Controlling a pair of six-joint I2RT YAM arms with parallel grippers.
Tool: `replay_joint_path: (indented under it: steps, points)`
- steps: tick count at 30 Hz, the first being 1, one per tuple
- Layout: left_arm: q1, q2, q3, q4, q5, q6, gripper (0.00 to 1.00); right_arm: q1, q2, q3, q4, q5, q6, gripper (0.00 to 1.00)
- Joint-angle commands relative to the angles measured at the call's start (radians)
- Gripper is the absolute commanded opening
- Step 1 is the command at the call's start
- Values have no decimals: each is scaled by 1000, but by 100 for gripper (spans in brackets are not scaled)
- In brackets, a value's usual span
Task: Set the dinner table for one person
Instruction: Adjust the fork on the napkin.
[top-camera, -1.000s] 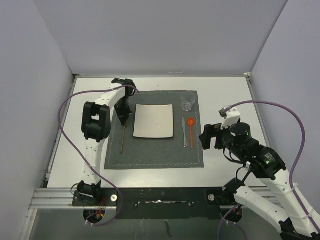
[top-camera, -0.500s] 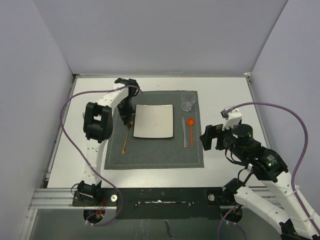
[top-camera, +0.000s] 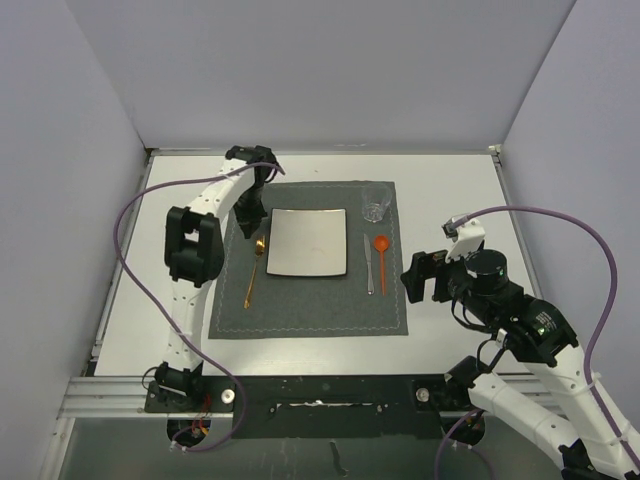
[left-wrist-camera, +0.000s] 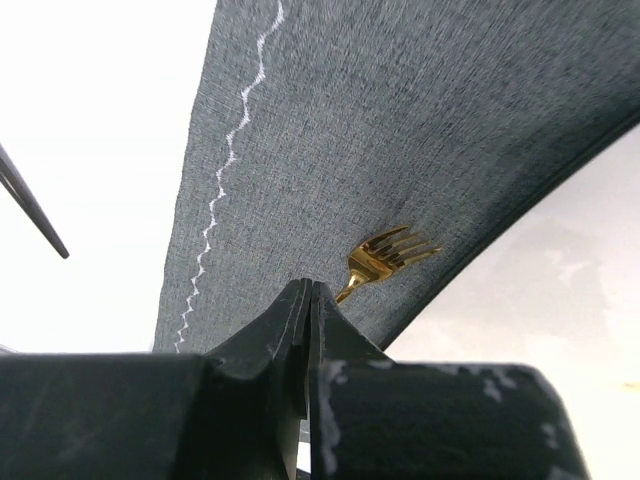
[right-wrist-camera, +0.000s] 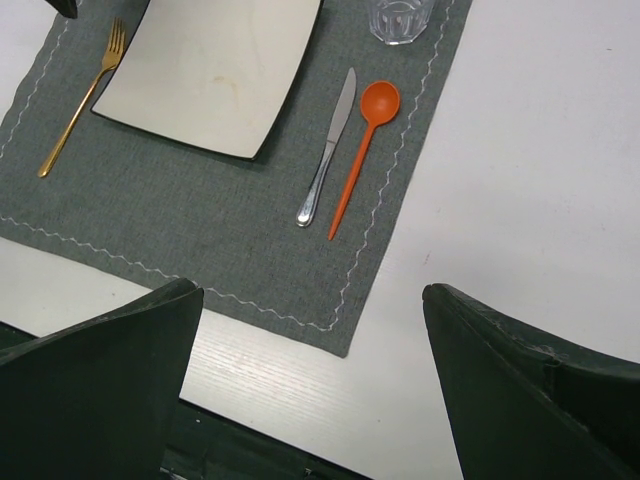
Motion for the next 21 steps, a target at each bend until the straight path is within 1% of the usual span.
replay_joint_path:
  steps: [1,8,13,21]
  points:
    - [19,-108,87,-21,-20,17,0,4,-11,18,39,-13,13,98]
    - [17,-65,95,21,103,34,0,3,5,21,44,-16,15,98]
    - [16,-53,65,61,133,33,0,4,11,20,43,-13,19,98]
    - [6,-10,60,82,158,34,0,4,19,18,46,-13,23,98]
